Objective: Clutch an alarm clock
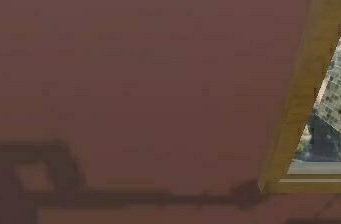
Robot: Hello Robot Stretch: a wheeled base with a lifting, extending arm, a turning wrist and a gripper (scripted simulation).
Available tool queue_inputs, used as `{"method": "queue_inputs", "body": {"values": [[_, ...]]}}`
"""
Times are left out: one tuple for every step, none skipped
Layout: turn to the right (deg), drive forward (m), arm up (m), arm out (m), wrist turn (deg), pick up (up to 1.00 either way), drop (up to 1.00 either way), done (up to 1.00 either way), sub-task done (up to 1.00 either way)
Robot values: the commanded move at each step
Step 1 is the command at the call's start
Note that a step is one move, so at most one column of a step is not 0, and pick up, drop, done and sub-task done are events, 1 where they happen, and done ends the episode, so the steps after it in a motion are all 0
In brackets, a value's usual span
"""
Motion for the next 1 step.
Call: {"method": "queue_inputs", "body": {"values": [[0.0,0.00,0.00,0.00,45.0,0.00,0.00,0.00,0.00]]}}
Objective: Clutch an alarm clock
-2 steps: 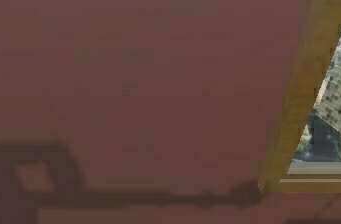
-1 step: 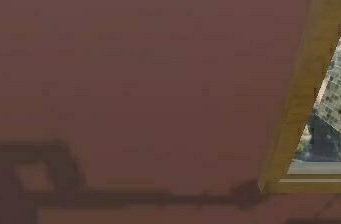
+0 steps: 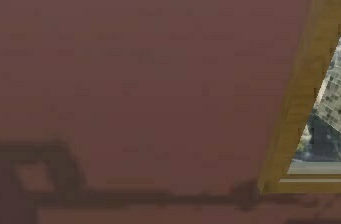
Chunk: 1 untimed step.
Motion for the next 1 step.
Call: {"method": "queue_inputs", "body": {"values": [[0.0,0.00,0.00,0.00,36.0,0.00,0.00,0.00,0.00]]}}
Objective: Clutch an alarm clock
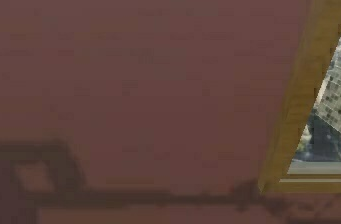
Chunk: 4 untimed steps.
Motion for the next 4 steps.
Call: {"method": "queue_inputs", "body": {"values": [[0.0,0.00,-0.30,0.00,0.0,0.00,0.00,0.00,0.00],[0.0,0.00,0.00,0.00,0.0,1.00,0.00,0.00,0.00],[0.0,0.00,0.10,0.00,0.0,0.00,0.00,0.00,0.00],[0.0,0.00,0.00,0.00,0.0,0.00,0.00,1.00,0.00]]}}
